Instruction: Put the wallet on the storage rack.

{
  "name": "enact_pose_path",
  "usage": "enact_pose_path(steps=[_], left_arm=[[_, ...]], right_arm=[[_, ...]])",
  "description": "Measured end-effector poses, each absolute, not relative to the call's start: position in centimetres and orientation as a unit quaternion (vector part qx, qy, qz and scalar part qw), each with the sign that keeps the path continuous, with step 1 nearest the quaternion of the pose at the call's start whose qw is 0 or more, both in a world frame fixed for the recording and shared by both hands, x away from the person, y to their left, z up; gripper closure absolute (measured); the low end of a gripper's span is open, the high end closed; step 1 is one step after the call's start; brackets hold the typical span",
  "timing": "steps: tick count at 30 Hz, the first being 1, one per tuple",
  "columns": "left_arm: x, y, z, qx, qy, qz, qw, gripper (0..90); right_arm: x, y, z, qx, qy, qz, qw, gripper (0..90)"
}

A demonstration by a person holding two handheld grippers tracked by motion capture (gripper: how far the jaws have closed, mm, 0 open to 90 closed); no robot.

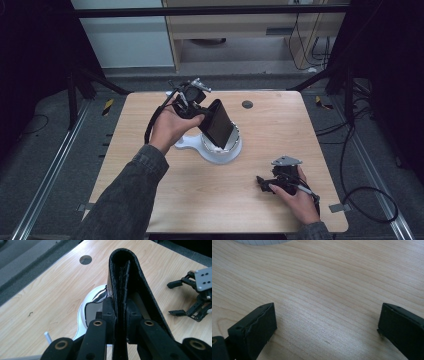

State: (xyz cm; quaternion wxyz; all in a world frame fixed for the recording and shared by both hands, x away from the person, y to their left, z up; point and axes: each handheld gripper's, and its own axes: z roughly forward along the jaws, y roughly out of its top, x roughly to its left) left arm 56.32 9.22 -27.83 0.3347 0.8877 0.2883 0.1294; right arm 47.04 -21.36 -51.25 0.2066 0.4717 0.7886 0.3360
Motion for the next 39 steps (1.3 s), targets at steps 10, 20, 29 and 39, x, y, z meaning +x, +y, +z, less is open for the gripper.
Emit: enact_pose_path(steps=[10, 20, 29, 39], left_arm=[[57.3, 8.6, -29.5, 0.891, 0.295, 0.109, 0.329, 81.0], [58.3, 8.1, -30.5, 0.891, 0.303, 0.096, 0.324, 80.8], [59.4, 8.4, -30.8, 0.885, 0.32, 0.091, 0.327, 79.5], [58.9, 8.5, -29.9, 0.875, 0.317, 0.143, 0.336, 72.2]], right_arm=[[47.0, -21.4, -51.3, 0.472, 0.788, 0.336, 0.207, 1.9], [47.0, -21.3, -51.3, 0.473, 0.788, 0.338, 0.206, 1.9], [47.0, -21.3, -51.2, 0.473, 0.787, 0.337, 0.206, 1.9], [47.0, -21.3, -51.3, 0.473, 0.788, 0.336, 0.207, 1.9]])
